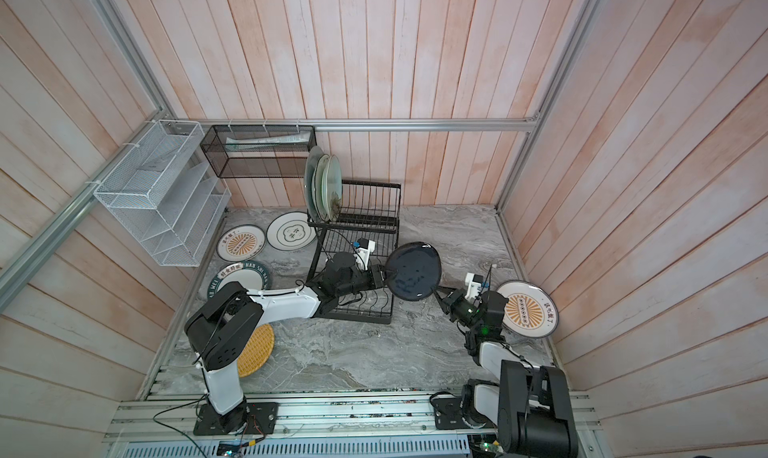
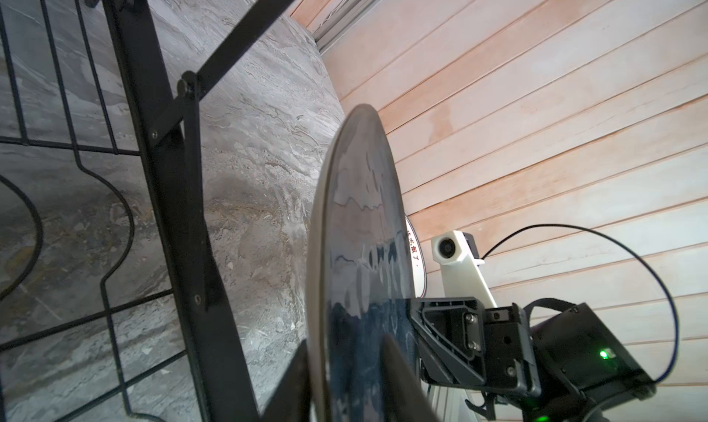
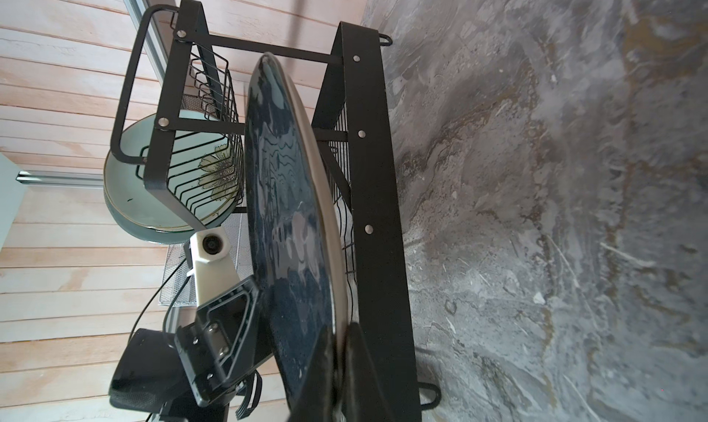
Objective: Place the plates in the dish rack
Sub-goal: 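Grasp the dark plate rim with the left gripper while the right gripper holds it, then lift the dark plate upright with the left gripper while the right gripper withdraws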
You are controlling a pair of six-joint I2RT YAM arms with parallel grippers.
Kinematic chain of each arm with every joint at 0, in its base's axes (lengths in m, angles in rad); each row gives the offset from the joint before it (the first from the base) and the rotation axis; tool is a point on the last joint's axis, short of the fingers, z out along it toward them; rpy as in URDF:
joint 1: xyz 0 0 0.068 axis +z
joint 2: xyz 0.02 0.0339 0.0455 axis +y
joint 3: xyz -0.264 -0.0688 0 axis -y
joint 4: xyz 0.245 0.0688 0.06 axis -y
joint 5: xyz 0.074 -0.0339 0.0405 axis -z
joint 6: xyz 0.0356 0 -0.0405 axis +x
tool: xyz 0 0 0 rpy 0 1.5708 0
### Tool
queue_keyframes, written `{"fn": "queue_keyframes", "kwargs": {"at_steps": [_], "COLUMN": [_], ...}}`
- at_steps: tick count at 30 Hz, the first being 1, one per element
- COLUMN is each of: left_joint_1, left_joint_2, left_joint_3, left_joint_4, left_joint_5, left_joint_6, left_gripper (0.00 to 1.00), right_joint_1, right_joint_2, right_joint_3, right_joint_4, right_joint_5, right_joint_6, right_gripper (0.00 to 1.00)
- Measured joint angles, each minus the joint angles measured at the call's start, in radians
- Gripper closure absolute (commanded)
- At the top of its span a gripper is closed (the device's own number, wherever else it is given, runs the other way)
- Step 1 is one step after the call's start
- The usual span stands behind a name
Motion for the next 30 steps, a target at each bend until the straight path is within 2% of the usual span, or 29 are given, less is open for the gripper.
{"fn": "queue_keyframes", "kwargs": {"at_steps": [1,4,5,7,8,10,12,22,30], "left_joint_1": [0.008,0.023,0.025,0.026,0.026,0.022,0.018,0.005,-0.018], "left_joint_2": [0.002,0.002,0.001,-0.011,-0.021,-0.052,-0.094,-0.485,-0.834], "left_joint_3": [0.000,-0.007,-0.016,-0.040,-0.055,-0.104,-0.156,-0.415,-0.435], "left_joint_4": [0.005,0.039,0.049,0.064,0.060,0.051,0.033,-0.084,-0.336], "left_joint_5": [0.006,0.024,0.028,0.033,0.035,0.034,0.027,-0.057,-0.155], "left_joint_6": [-0.031,-0.070,-0.081,-0.105,-0.111,-0.128,-0.140,-0.145,-0.056], "left_gripper": [1.00,1.00,1.00,1.00,1.00,1.00,1.00,1.00,1.00], "right_joint_1": [0.001,0.008,0.011,0.014,0.017,0.019,0.019,0.020,0.043], "right_joint_2": [-0.002,-0.017,-0.022,-0.032,-0.040,-0.058,-0.073,-0.097,-0.098], "right_joint_3": [0.000,-0.006,-0.006,-0.004,0.003,0.026,0.055,0.196,0.196], "right_joint_4": [-0.002,0.004,0.001,-0.016,-0.026,-0.050,-0.069,-0.180,-0.083], "right_joint_5": [-0.003,-0.017,-0.019,-0.026,-0.029,-0.030,-0.029,0.023,0.009], "right_joint_6": [-0.010,-0.013,-0.016,-0.026,-0.038,-0.055,-0.076,-0.161,-0.184], "right_gripper": [1.00,0.99,0.85,0.44,0.29,0.14,0.04,0.02,0.02]}}
